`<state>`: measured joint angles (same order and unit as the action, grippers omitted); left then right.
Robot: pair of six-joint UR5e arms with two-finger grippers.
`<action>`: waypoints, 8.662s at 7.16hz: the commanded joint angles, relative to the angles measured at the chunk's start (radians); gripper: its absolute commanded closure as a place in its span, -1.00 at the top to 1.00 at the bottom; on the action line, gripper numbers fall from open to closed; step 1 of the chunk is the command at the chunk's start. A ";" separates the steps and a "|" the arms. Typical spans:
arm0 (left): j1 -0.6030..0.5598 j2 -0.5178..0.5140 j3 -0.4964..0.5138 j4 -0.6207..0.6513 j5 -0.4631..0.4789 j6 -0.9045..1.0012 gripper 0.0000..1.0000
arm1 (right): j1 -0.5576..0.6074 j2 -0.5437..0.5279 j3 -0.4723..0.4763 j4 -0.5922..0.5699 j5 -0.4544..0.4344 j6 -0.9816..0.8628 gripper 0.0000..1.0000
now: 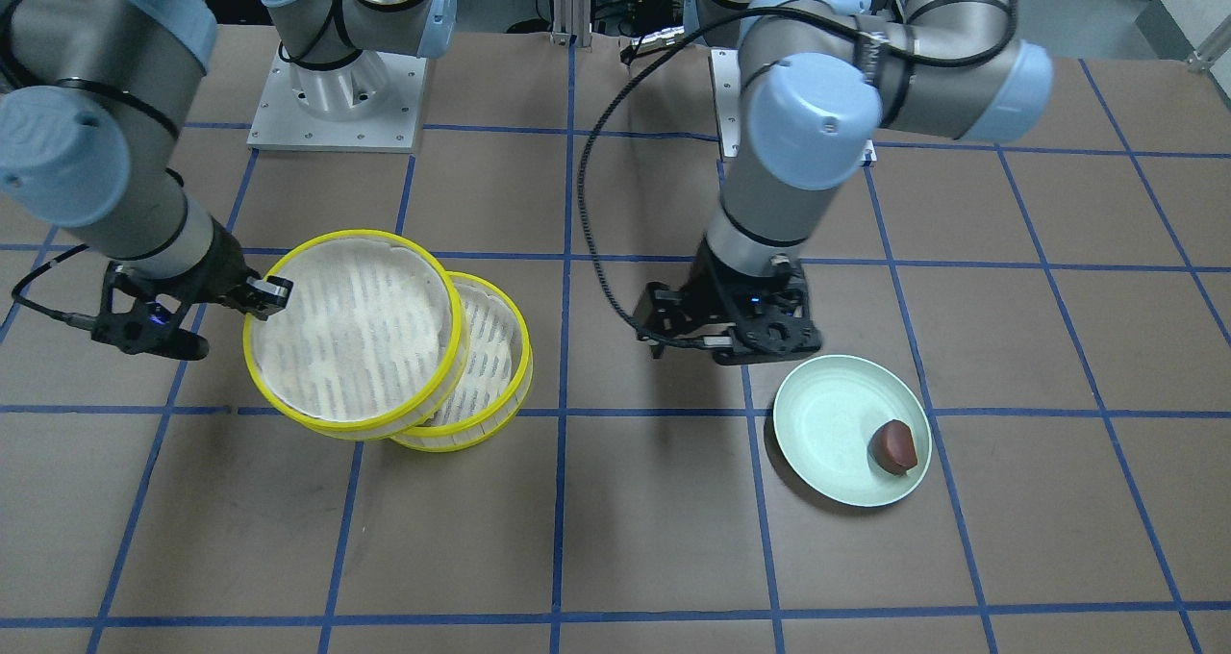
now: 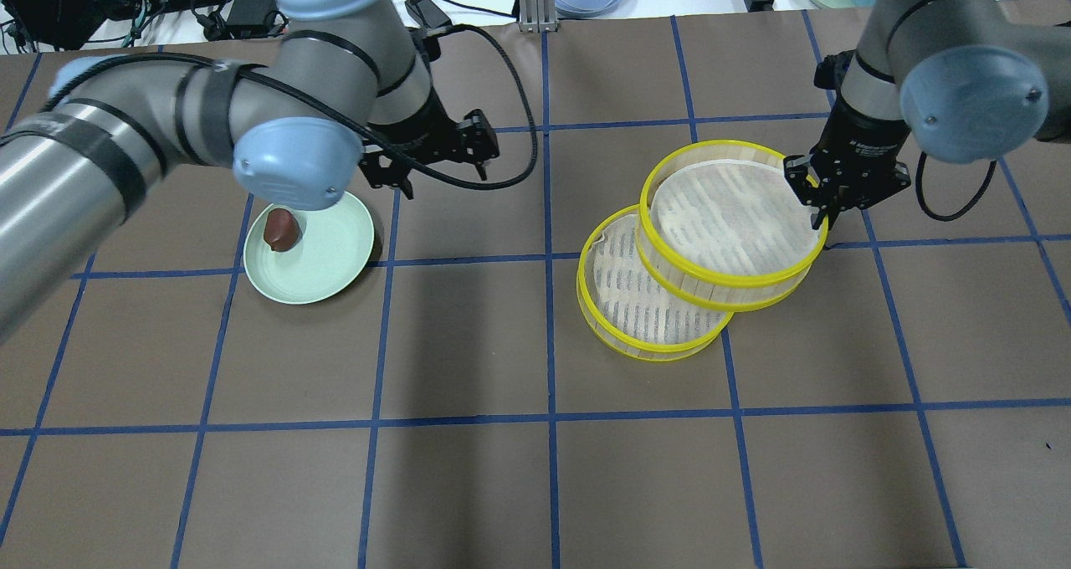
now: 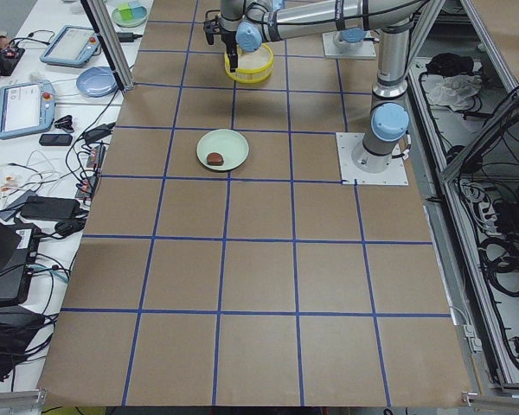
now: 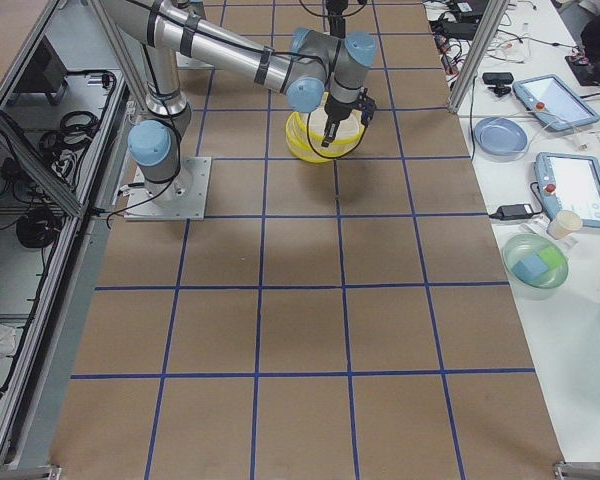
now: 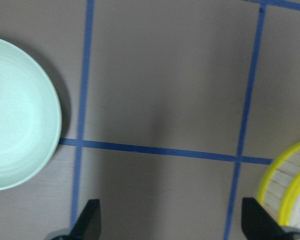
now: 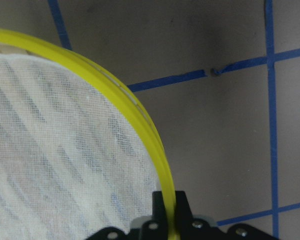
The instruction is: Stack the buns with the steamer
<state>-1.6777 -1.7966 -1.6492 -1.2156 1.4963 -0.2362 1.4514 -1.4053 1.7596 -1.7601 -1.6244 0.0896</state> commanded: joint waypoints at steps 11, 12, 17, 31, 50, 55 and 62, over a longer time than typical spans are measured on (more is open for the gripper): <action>0.352 -0.248 -0.059 0.163 0.119 0.440 0.85 | 0.099 0.003 0.109 -0.160 0.009 0.073 -1.00; 0.352 -0.263 -0.072 0.182 0.121 0.439 0.85 | 0.109 0.005 0.115 -0.159 0.009 0.068 -1.00; 0.352 -0.260 -0.070 0.192 0.116 0.429 -0.48 | 0.130 -0.006 0.113 -0.162 0.000 0.029 -1.00; 0.179 -0.058 0.061 -0.039 0.110 0.216 -0.98 | 0.115 0.009 0.130 -0.239 0.003 -0.064 -1.00; -0.421 -0.163 0.062 0.261 -0.062 -0.601 -0.59 | 0.121 -0.205 -0.278 0.223 0.040 0.114 1.00; -0.436 -0.202 0.065 0.317 -0.085 -0.600 1.00 | 0.119 -0.212 -0.253 0.225 0.037 -0.060 1.00; -0.240 -0.036 0.077 0.111 -0.071 -0.206 1.00 | 0.118 -0.213 -0.253 0.240 0.034 -0.065 1.00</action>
<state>-1.9947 -1.8995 -1.5798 -0.9939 1.4190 -0.6132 1.5692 -1.6183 1.5051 -1.5203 -1.5927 0.0209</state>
